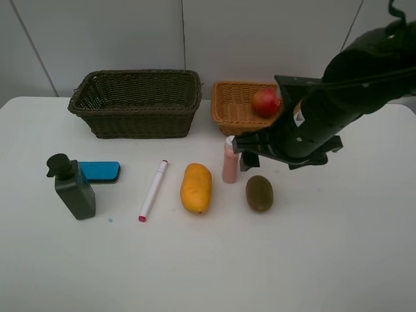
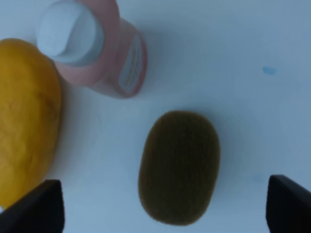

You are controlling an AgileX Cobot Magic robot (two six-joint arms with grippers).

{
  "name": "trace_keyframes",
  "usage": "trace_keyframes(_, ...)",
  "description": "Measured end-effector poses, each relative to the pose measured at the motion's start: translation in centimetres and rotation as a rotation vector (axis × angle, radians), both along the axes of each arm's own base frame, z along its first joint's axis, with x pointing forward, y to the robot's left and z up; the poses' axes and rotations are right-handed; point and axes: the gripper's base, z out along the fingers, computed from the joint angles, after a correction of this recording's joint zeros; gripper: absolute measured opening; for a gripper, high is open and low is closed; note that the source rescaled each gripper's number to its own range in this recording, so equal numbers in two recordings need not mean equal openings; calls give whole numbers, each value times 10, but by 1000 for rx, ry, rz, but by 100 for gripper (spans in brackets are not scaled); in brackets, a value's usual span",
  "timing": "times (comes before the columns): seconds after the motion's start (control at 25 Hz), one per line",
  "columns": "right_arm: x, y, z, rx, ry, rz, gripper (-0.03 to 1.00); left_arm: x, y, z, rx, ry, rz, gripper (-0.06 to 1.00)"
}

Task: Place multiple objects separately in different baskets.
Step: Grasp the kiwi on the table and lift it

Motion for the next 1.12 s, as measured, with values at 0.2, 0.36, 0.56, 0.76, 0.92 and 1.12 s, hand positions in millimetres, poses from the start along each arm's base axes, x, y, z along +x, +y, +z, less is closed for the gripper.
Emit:
trace_keyframes(0.2, 3, 2, -20, -36, 63, -15, 100, 0, 0, 0, 0, 0, 0, 100)
trace_keyframes(0.36, 6, 5, -33, -44, 81, -11, 100, 0, 0, 0, 0, 0, 0, 100)
trace_keyframes(0.56, 9, 8, -53, -66, 119, -11, 100, 0, 0, 0, 0, 0, 0, 100)
trace_keyframes(0.76, 11, 10, -66, -67, 132, -8, 100, 0, 0, 0, 0, 0, 0, 100)
trace_keyframes(0.92, 15, 9, -70, -52, 126, -18, 100, 0, 0, 0, 0, 0, 0, 100)
trace_keyframes(1.12, 18, 8, -79, -48, 142, -38, 100, 0, 0, 0, 0, 0, 0, 100)
